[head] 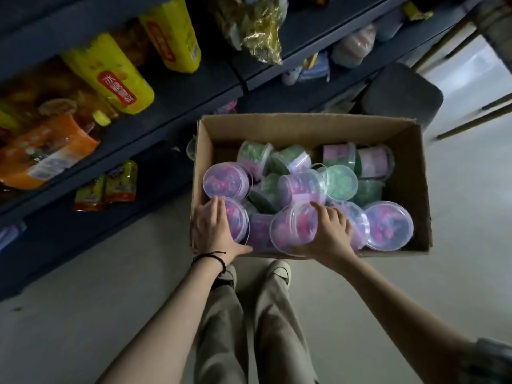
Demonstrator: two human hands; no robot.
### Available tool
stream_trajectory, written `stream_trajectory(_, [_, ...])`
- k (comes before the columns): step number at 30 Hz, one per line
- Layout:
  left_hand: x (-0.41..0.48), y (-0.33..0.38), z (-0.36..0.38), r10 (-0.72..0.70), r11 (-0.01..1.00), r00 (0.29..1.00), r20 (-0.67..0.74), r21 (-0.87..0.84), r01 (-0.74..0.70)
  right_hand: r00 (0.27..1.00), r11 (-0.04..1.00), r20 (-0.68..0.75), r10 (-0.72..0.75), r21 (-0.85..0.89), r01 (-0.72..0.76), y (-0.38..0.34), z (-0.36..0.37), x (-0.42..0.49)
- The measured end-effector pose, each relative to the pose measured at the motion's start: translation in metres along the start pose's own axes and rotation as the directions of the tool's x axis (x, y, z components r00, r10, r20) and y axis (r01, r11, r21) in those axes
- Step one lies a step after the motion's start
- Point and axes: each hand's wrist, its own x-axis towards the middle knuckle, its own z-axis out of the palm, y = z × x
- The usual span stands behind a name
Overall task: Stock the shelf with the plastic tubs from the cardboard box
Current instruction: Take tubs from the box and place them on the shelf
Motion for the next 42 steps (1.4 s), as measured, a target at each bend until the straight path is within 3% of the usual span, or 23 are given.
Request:
stream_trajectory(6, [0.005,0.006,0.003,-0.076,0.996,0.996,-0.048,-0.045,0.074,0.991,0.979,0.06,-0.122,0.174,0.11,-0.008,-0.016,0.011])
stream_trajectory(10, [0.011,0.007,-0.004,-0.079,0.992,0.993,-0.083,-0.106,0.07,0.985,0.963,0.012,-0.174,0.21,0.168,-0.013,-0.034,0.027])
stream_trajectory(13, [0.026,0.005,-0.021,-0.066,0.985,0.995,0.072,-0.157,0.076,0.976,0.974,0.019,-0.217,0.076,0.215,-0.011,-0.056,0.044])
stream_trajectory(16, [0.046,0.014,-0.041,0.019,0.996,0.956,0.294,-0.085,0.007,0.967,0.963,0.112,-0.23,-0.12,0.243,-0.007,-0.074,0.061])
stream_trajectory(18, [0.056,0.025,-0.046,0.074,0.997,0.942,0.329,-0.039,-0.065,0.962,0.957,0.152,-0.226,-0.149,0.248,-0.005,-0.076,0.066])
stream_trajectory(20, [0.06,0.034,-0.046,0.146,0.984,0.953,0.266,-0.138,-0.112,0.961,0.966,0.148,-0.233,-0.082,0.247,-0.003,-0.072,0.065])
stream_trajectory(23, [0.055,0.04,-0.038,0.16,0.934,0.977,0.139,-0.341,-0.105,0.963,0.959,-0.006,-0.269,0.089,0.269,0.001,-0.059,0.057])
stream_trajectory(27, [0.042,0.043,-0.014,0.151,0.913,0.979,0.136,-0.398,-0.086,0.965,0.951,-0.239,-0.106,0.26,0.168,0.012,-0.035,0.043])
stream_trajectory(29, [0.043,0.046,-0.005,0.146,0.916,0.982,0.122,-0.392,-0.087,0.976,0.901,-0.214,-0.031,0.417,0.121,0.017,-0.028,0.038])
stream_trajectory(31, [0.047,0.051,0.0,0.113,0.917,0.993,0.038,-0.39,-0.089,0.988,0.839,-0.148,-0.052,0.53,0.124,0.022,-0.025,0.037])
stream_trajectory(33, [0.05,0.058,0.006,0.082,0.935,0.992,-0.095,-0.337,-0.109,0.988,0.823,-0.096,-0.119,0.547,0.153,0.027,-0.026,0.036])
stream_trajectory(36, [0.053,0.069,0.015,0.037,0.977,0.973,-0.228,-0.197,-0.083,0.975,0.88,-0.09,-0.202,0.42,0.221,0.033,-0.022,0.035])
stream_trajectory(39, [0.057,0.079,0.02,0.013,0.986,0.946,-0.324,-0.151,-0.065,0.988,0.876,-0.079,-0.132,0.457,0.153,0.034,-0.02,0.033])
stream_trajectory(42, [0.061,0.08,0.02,0.003,0.973,0.924,-0.382,-0.212,-0.091,0.998,0.814,-0.042,-0.037,0.579,0.054,0.037,-0.021,0.036])
